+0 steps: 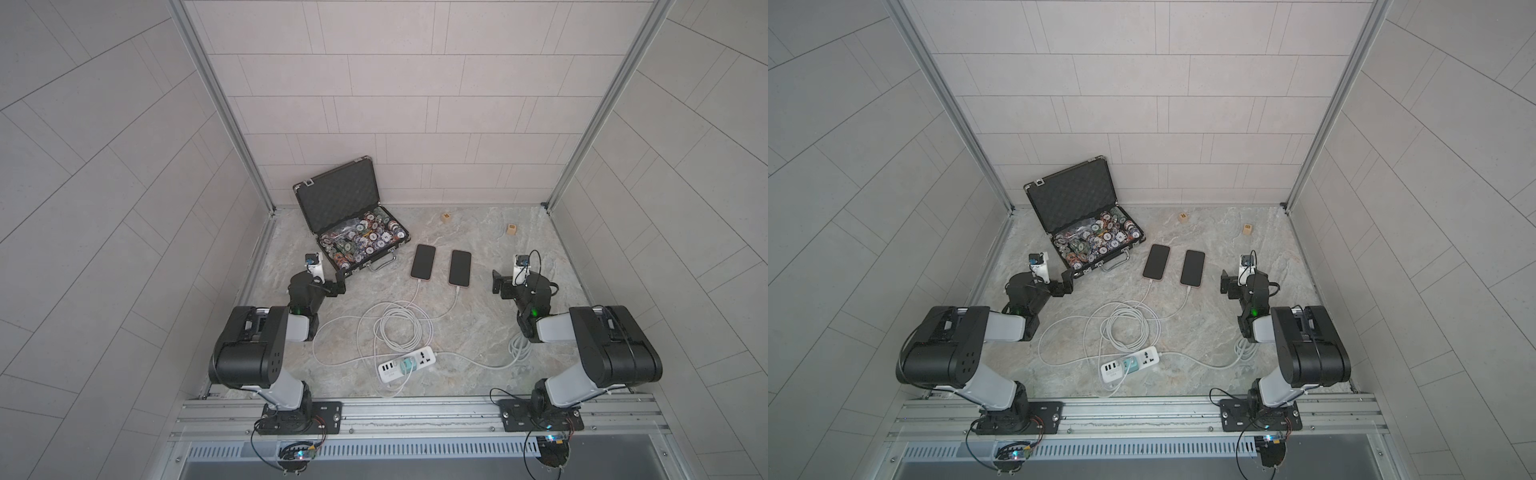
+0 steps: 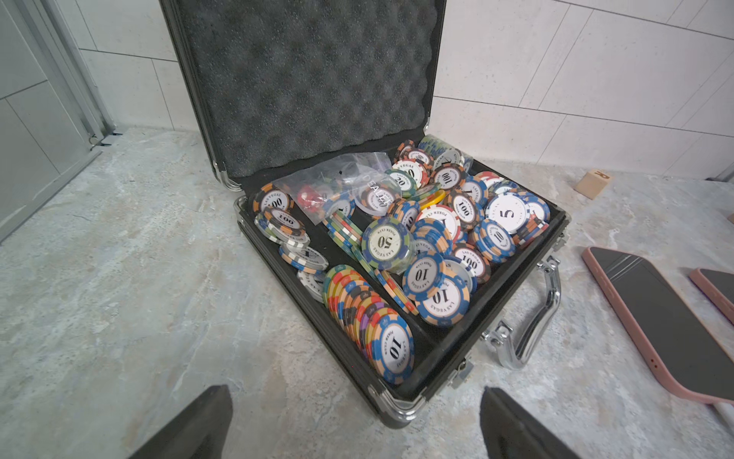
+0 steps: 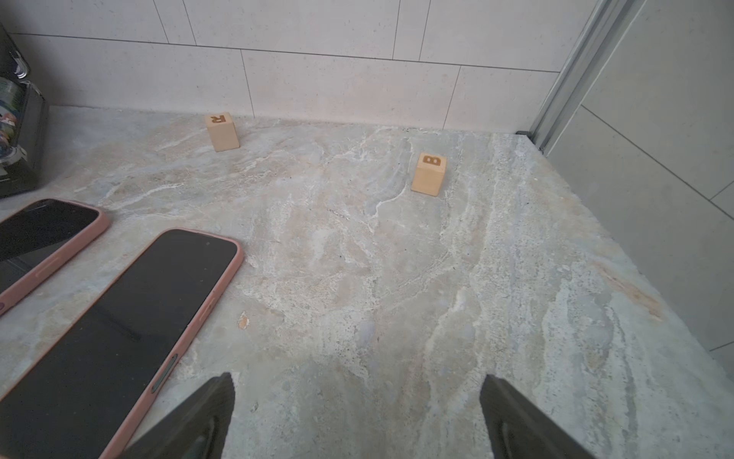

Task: Plug the charging cable into the phone
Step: Reset both arms

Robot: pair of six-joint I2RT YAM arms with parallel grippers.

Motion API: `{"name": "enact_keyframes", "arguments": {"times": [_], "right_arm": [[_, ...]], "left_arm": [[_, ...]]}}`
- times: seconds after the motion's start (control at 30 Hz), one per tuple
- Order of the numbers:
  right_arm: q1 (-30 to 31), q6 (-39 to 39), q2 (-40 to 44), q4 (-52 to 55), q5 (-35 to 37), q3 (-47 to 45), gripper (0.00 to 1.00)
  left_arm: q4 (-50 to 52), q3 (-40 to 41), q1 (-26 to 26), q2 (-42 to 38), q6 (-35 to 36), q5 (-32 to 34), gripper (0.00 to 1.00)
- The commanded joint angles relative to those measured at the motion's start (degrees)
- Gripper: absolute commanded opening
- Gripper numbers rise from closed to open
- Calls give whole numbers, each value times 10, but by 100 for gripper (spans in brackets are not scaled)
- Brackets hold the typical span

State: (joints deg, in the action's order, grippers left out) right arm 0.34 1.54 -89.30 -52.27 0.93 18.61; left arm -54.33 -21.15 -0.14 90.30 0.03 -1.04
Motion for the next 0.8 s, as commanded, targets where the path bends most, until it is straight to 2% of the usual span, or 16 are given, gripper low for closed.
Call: {"name": "enact_keyframes", "arguments": {"times": [0.0,0.17,0.3,0.47,0.77], "right_arm": [[-2,12,-1,-70,-5,-7,100],[1,-6,0,-65,-42,-3,100],[0,-4,-3,-75,-43,-5,100],[0,-4,-5,-77,-43,-6,100],[1,-4,-4,-78,-43,-5,100]], "left_arm": [[9,-8,-3,0,5,6,100],[24,-14,-1,-5,2,4,100],[23,-13,-2,-6,4,3,100],[-9,3,-2,-5,25,-52,100],[-8,2,0,-4,22,-50,100]]}}
